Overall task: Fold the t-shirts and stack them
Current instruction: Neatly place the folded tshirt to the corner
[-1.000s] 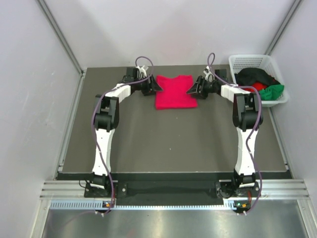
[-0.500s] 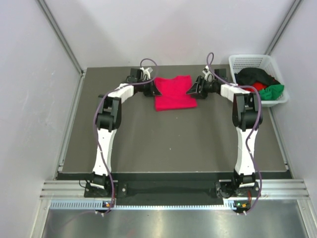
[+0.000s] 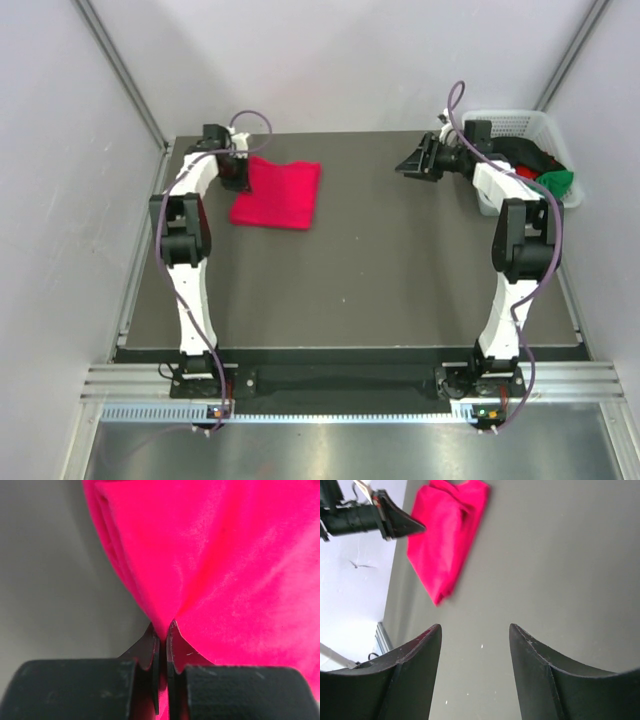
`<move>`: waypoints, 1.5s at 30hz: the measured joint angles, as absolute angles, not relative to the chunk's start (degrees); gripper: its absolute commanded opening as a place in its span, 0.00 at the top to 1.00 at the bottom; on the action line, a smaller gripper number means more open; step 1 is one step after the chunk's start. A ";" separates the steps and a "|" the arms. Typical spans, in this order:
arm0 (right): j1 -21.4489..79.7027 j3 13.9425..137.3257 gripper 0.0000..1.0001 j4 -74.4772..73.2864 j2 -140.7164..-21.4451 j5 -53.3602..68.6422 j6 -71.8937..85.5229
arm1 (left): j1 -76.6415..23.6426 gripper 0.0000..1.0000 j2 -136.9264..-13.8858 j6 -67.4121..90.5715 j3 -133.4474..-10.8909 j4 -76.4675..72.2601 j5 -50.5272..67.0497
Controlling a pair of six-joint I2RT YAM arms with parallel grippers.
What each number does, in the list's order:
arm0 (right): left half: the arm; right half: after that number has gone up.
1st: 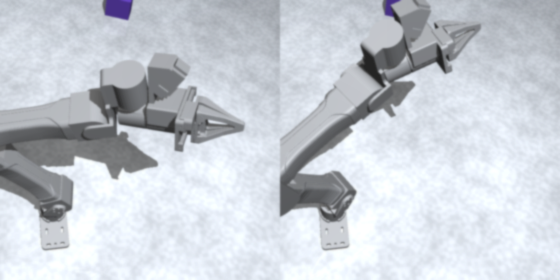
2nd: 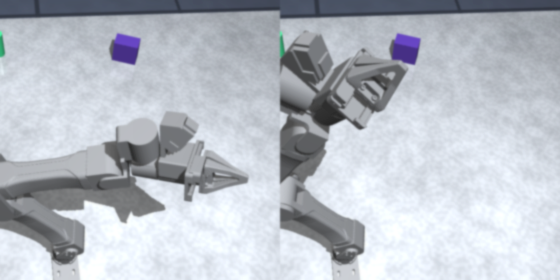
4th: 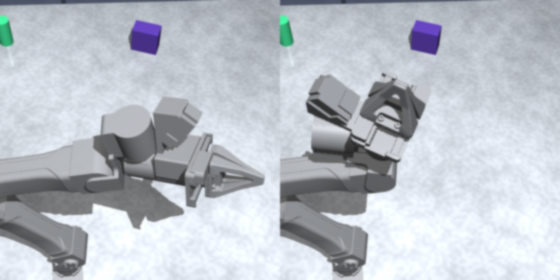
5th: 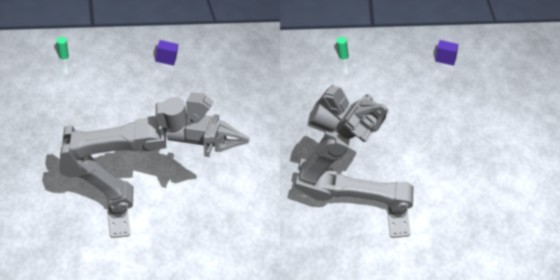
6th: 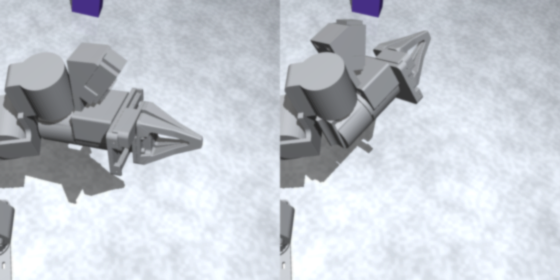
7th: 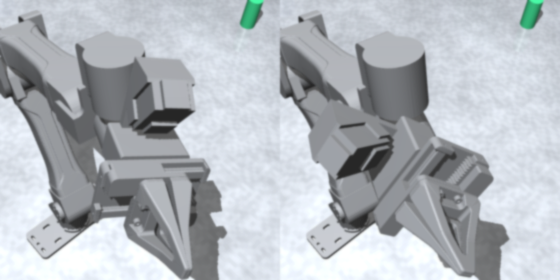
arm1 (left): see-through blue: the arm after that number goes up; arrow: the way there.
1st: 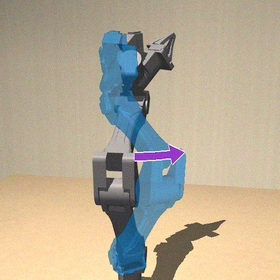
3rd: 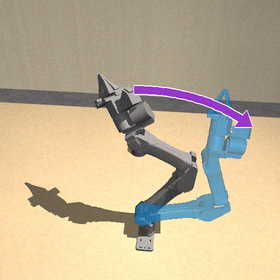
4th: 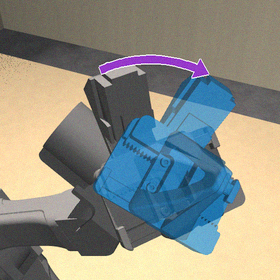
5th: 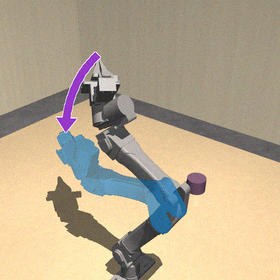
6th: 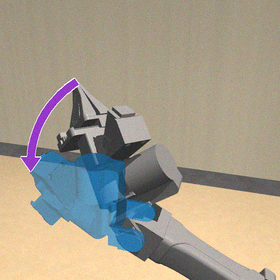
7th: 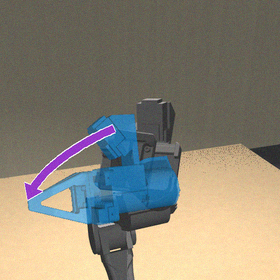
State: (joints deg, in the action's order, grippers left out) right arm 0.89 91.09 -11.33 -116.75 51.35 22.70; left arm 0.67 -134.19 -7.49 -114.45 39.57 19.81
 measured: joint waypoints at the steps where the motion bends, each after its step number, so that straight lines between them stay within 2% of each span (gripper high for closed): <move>1: 0.84 91.09 0.43 -11.92 -116.84 51.31 22.41 | 1.83 1.00 -134.19 -8.67 -114.76 39.99 18.17; 8: 0.84 91.68 0.43 -14.70 -116.86 50.70 19.90 | 8.19 1.00 -135.68 -13.74 -119.96 41.45 7.77; 17: 0.84 92.84 0.43 -20.14 -116.86 48.97 15.81 | 11.55 1.00 -144.24 -17.32 -130.26 38.09 -2.76; 27: 1.13 92.82 0.43 -21.08 -116.86 47.40 14.96 | 12.03 1.00 -146.91 -18.48 -133.29 35.24 -8.64; 45: 2.52 93.19 0.42 -21.41 -116.86 46.24 14.68 | 14.76 1.00 -149.18 -18.39 -136.66 33.41 -11.94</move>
State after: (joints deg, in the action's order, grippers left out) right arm 2.52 93.19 -21.41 -116.86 46.24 14.68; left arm 14.76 -149.18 -18.39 -136.66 33.41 -11.94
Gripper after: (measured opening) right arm 0.579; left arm 0.041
